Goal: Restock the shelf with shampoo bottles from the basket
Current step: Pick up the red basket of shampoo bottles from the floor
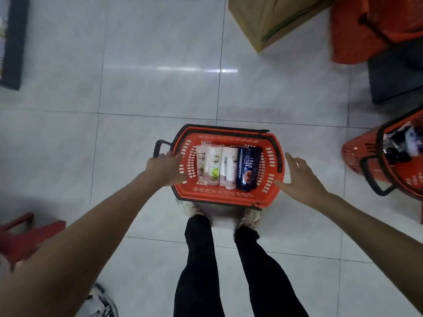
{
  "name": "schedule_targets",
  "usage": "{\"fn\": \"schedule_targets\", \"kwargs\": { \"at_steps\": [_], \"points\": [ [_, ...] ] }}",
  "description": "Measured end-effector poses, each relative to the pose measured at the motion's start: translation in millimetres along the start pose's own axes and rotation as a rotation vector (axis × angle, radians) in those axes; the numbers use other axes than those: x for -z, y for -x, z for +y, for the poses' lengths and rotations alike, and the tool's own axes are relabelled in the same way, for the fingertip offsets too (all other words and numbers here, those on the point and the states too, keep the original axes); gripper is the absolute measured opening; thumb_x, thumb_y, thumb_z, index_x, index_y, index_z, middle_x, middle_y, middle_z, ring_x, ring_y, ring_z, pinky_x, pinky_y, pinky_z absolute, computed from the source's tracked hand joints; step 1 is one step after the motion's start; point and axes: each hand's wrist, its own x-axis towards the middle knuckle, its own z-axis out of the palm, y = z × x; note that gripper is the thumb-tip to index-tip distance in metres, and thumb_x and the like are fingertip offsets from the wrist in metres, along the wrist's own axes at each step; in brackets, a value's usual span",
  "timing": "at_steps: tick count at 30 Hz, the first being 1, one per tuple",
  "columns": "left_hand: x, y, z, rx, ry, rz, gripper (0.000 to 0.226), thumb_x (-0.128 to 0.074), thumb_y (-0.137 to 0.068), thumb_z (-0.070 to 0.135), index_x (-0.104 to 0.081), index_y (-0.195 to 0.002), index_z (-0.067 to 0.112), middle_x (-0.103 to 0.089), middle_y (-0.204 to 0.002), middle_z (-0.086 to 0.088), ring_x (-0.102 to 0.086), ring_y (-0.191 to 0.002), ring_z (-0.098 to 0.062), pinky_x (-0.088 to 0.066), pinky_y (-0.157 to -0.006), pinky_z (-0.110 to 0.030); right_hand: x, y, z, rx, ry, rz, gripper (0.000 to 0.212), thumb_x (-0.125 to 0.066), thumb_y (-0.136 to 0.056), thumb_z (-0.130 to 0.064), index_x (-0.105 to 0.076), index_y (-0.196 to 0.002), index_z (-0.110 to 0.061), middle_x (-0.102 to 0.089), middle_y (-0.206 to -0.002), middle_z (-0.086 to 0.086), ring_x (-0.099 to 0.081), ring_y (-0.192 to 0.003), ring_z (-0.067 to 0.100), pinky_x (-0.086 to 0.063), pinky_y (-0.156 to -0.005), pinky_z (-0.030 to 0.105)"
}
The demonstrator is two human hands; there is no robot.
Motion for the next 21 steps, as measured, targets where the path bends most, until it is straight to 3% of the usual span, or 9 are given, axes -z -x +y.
{"fn": "schedule_targets", "kwargs": {
  "at_steps": [5,11,13,15,18,21],
  "points": [
    [-62,-75,-5,0.106,0.059,0.023,0.076,-0.054,-0.082,0.058,-0.031,-0.146,0.025,-0.053,-0.136,-0.008,-0.057,-0.119,-0.032,-0.052,-0.09,-0.05,-50,-60,25,-0.064,-0.008,0.049,0.099,-0.068,-0.088,-0.054,-0.003,-0.16,-0.037,-0.016,-0.165,0.021,-0.016,-0.154,0.039,-0.033,-0.116,0.061],
    [-120,-129,-13,0.249,0.226,0.22,0.088,-0.057,-0.09,0.036,-0.006,-0.158,0.013,-0.04,-0.144,-0.015,-0.055,-0.119,-0.037,-0.053,-0.081,-0.05,-95,-110,50,-0.139,-0.058,0.204,0.106,-0.072,-0.089,-0.05,0.003,-0.161,-0.034,-0.005,-0.168,0.019,-0.009,-0.155,0.038,-0.031,-0.113,0.066],
    [-129,-137,-12,0.288,0.297,0.268,0.09,-0.058,-0.09,0.031,-0.003,-0.158,0.009,-0.04,-0.144,-0.017,-0.056,-0.117,-0.036,-0.053,-0.078,-0.049,-104,-120,53,-0.193,-0.15,0.23,0.111,-0.076,-0.087,-0.044,0.007,-0.161,-0.033,-0.007,-0.167,0.019,-0.016,-0.154,0.04,-0.033,-0.112,0.065],
    [-140,-155,-15,0.332,0.409,0.279,0.088,-0.058,-0.091,0.029,-0.003,-0.157,0.01,-0.042,-0.141,-0.017,-0.057,-0.113,-0.036,-0.053,-0.078,-0.049,-114,-139,53,-0.262,-0.251,0.227,0.113,-0.078,-0.088,-0.038,0.007,-0.161,-0.03,-0.02,-0.163,0.02,-0.034,-0.145,0.044,-0.04,-0.109,0.064],
    [-143,-174,-22,0.386,0.597,0.331,0.064,-0.056,-0.091,0.031,-0.027,-0.146,0.015,-0.054,-0.123,-0.013,-0.065,-0.093,-0.034,-0.058,-0.074,-0.049,-115,-155,46,-0.397,-0.347,0.238,0.096,-0.078,-0.088,-0.03,-0.016,-0.16,-0.018,-0.043,-0.151,0.02,-0.053,-0.13,0.044,-0.047,-0.102,0.057],
    [-136,-182,-30,0.445,0.764,0.306,0.039,-0.062,-0.083,0.031,-0.048,-0.117,0.017,-0.065,-0.097,-0.003,-0.066,-0.07,-0.02,-0.056,-0.057,-0.034,-107,-166,50,-0.528,-0.452,0.268,0.061,-0.077,-0.085,-0.019,-0.051,-0.139,-0.008,-0.063,-0.131,0.02,-0.064,-0.114,0.042,-0.052,-0.093,0.046]
  ]
}}
